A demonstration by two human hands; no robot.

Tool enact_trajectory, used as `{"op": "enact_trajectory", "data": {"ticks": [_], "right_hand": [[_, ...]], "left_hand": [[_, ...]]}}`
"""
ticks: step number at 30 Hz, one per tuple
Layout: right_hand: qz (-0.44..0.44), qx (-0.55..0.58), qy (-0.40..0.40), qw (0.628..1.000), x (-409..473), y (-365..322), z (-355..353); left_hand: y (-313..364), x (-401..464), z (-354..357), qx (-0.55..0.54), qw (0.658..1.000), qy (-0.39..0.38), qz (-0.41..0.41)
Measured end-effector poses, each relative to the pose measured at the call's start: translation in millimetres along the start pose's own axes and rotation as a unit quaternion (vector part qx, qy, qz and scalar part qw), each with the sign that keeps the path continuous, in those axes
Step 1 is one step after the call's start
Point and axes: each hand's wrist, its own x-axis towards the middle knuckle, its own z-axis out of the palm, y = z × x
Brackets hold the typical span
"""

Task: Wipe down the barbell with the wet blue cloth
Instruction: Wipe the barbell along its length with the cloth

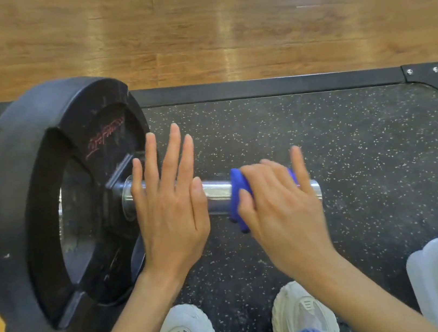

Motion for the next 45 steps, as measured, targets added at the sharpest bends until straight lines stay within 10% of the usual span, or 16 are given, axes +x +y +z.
{"op": "enact_trajectory", "data": {"ticks": [45], "right_hand": [[-0.027,-0.044,0.126,0.991,45,30,26]], "left_hand": [[11,48,31,0.027,0.999,0.047,0.002]]}}
